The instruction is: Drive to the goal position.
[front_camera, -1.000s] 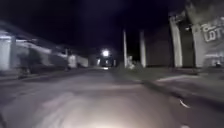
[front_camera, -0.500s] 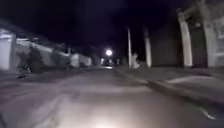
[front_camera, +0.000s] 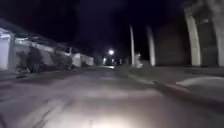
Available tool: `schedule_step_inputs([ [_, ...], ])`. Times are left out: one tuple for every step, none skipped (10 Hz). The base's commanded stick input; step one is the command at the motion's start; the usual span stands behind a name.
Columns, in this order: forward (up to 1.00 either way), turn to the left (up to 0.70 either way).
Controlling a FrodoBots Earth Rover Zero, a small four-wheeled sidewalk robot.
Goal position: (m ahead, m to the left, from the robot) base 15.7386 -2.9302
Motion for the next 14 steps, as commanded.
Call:
schedule_step_inputs([
  [0.70, 0.00],
  [0.70, 0.00],
  [0.70, 0.00],
  [0.70, 0.00],
  [0.70, 0.00],
  [0.70, 0.00],
  [0.70, 0.00],
  [0.70, 0.00],
  [0.70, -0.05],
  [0.70, -0.15],
  [0.70, -0.25],
  [0.70, -0.35],
  [0.70, -0.35],
  [0.70, -0.35],
])
